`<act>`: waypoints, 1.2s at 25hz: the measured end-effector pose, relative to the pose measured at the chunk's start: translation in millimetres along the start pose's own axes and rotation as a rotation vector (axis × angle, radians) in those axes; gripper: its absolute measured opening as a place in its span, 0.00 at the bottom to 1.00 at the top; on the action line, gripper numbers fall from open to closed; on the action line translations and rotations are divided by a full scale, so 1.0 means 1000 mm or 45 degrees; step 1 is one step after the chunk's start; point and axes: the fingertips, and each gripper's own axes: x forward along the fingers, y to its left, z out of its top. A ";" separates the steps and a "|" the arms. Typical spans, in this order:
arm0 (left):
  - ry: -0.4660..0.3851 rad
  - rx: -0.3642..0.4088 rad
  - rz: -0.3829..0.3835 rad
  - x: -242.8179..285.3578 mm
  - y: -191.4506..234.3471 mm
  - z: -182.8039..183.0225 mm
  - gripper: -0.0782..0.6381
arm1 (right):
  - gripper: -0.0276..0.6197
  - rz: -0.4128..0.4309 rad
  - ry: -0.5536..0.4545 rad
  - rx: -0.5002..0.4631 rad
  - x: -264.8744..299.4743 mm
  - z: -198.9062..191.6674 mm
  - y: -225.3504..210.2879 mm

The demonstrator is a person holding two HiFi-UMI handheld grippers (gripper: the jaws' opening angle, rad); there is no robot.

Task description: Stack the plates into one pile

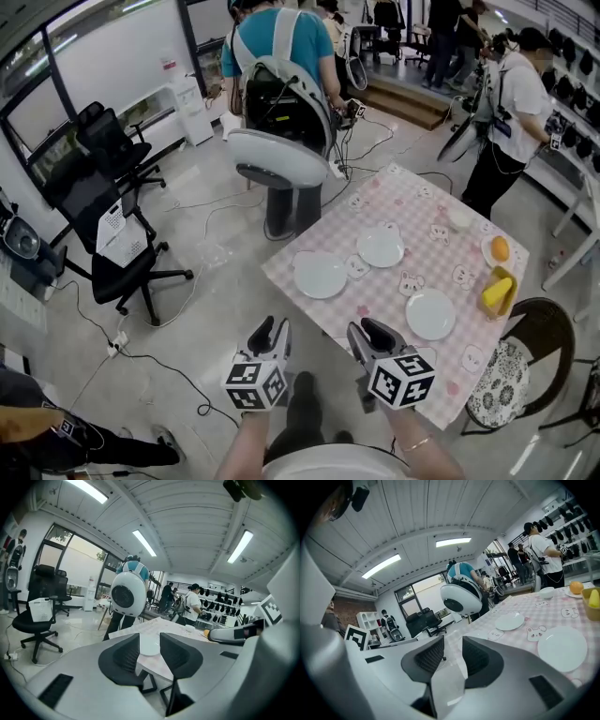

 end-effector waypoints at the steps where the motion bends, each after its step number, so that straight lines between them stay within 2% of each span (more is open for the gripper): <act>1: 0.003 0.004 -0.009 0.013 0.010 0.004 0.29 | 0.22 -0.015 -0.004 0.005 0.015 0.003 -0.003; 7: 0.060 0.016 -0.075 0.090 0.060 0.024 0.32 | 0.21 -0.132 0.000 0.049 0.093 0.020 -0.030; 15: 0.113 0.042 -0.169 0.164 0.109 0.050 0.33 | 0.21 -0.305 0.011 0.102 0.156 0.033 -0.053; 23: 0.181 0.059 -0.273 0.200 0.119 0.045 0.33 | 0.21 -0.430 0.002 0.131 0.176 0.028 -0.068; 30: 0.249 0.081 -0.315 0.218 0.117 0.034 0.33 | 0.21 -0.507 0.034 0.160 0.178 0.018 -0.086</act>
